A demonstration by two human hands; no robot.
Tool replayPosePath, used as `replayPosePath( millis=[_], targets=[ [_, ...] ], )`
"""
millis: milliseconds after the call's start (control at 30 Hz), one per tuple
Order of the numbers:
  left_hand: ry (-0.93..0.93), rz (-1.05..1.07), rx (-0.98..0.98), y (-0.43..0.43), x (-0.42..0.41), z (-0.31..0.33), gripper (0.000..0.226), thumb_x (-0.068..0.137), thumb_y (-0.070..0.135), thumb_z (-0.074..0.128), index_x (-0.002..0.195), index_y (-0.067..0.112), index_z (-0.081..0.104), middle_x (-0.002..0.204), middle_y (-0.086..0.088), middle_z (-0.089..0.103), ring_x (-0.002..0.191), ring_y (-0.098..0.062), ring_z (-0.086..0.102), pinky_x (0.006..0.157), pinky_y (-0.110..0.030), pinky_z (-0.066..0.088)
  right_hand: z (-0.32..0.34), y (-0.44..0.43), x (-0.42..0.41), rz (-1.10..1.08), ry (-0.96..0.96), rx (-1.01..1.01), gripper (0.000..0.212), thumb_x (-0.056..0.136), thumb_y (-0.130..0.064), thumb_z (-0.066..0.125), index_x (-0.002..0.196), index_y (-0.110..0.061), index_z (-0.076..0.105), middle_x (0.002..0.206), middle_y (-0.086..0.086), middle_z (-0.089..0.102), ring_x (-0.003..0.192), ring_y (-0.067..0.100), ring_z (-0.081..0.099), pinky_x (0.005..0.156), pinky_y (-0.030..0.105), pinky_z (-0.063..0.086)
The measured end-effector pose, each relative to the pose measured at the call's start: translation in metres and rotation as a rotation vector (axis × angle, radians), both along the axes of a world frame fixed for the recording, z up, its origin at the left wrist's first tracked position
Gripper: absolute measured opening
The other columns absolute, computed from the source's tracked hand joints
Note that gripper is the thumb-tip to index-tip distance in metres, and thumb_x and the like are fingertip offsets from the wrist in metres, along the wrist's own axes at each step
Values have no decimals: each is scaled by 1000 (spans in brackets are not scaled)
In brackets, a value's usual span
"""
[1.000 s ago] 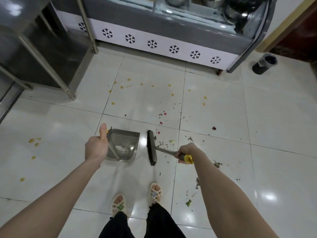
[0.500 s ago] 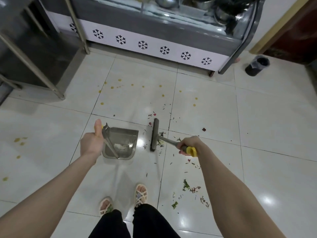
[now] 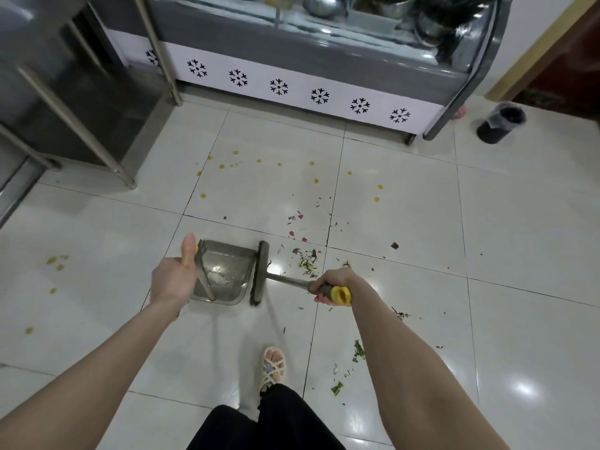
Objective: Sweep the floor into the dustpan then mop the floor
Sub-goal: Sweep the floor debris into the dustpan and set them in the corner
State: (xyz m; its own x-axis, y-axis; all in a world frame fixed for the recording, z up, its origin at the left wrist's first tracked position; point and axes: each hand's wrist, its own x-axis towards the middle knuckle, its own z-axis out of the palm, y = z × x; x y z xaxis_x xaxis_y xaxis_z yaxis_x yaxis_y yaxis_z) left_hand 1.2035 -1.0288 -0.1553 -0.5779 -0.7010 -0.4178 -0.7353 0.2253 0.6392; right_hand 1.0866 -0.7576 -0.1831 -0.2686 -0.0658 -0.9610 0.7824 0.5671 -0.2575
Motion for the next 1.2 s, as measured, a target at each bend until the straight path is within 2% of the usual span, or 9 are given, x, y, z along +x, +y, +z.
replayPosePath(
  millis=[167, 267, 400, 467, 633, 767, 900, 1033, 1200],
  targets=[
    [-8, -2, 16, 4, 8, -6, 78, 78, 81, 24, 61, 8, 44, 56, -10, 46, 53, -25, 44, 58, -35, 40, -11, 7, 4, -33, 84, 115, 11, 81, 5, 68, 83, 5, 57, 72, 19, 61, 31, 21, 58, 33, 25, 50],
    [-16, -5, 24, 6, 7, -8, 81, 81, 79, 24, 57, 4, 47, 57, -10, 51, 54, -26, 49, 60, -37, 46, -15, 18, 1, -58, 102, 159, 10, 81, 4, 67, 85, 5, 58, 72, 19, 61, 29, 21, 56, 32, 24, 48],
    [-31, 15, 9, 8, 4, -8, 84, 84, 77, 22, 58, 3, 52, 61, -14, 56, 57, -30, 54, 66, -43, 52, -16, 20, 0, -153, 191, 155, 15, 75, 10, 68, 68, 4, 55, 68, 18, 58, 47, 27, 57, 35, 26, 49],
    [-32, 14, 15, 7, 5, -8, 84, 84, 78, 21, 58, 3, 50, 61, -15, 54, 58, -30, 53, 66, -43, 52, -15, 21, 3, -183, 209, 117, 20, 75, 11, 67, 65, 3, 53, 63, 16, 54, 48, 26, 55, 38, 27, 51],
    [-5, 13, 43, 10, 11, -6, 82, 83, 77, 22, 57, 4, 50, 62, -15, 54, 51, -28, 51, 59, -36, 46, -1, 30, 22, -237, 243, 77, 16, 74, 12, 68, 70, 3, 55, 67, 17, 56, 46, 24, 55, 43, 29, 50],
    [26, -18, 32, 13, 24, -4, 84, 82, 79, 21, 57, 3, 51, 62, -15, 55, 52, -29, 52, 57, -35, 46, 9, 34, 39, -321, 224, -6, 9, 77, 11, 66, 79, 7, 59, 75, 20, 58, 42, 22, 55, 36, 24, 48],
    [37, -68, 27, 14, 44, 1, 84, 78, 82, 21, 55, 6, 48, 59, -13, 53, 51, -28, 50, 57, -35, 46, 18, 25, 65, -238, 252, 28, 13, 77, 13, 66, 74, 5, 56, 76, 20, 56, 46, 24, 54, 34, 23, 48],
    [43, -106, 11, 10, 71, 2, 86, 77, 83, 20, 56, 5, 50, 61, -15, 55, 57, -30, 53, 63, -41, 51, 20, 19, 97, -285, 240, -8, 11, 77, 12, 67, 82, 7, 58, 72, 19, 56, 47, 24, 55, 35, 23, 49],
    [46, -128, -22, 4, 105, 2, 88, 77, 83, 20, 56, 4, 53, 68, -20, 59, 68, -37, 60, 71, -44, 52, 22, 24, 140, -247, 242, 14, 15, 77, 13, 67, 73, 5, 56, 72, 18, 53, 54, 26, 54, 35, 23, 48]
  ],
)
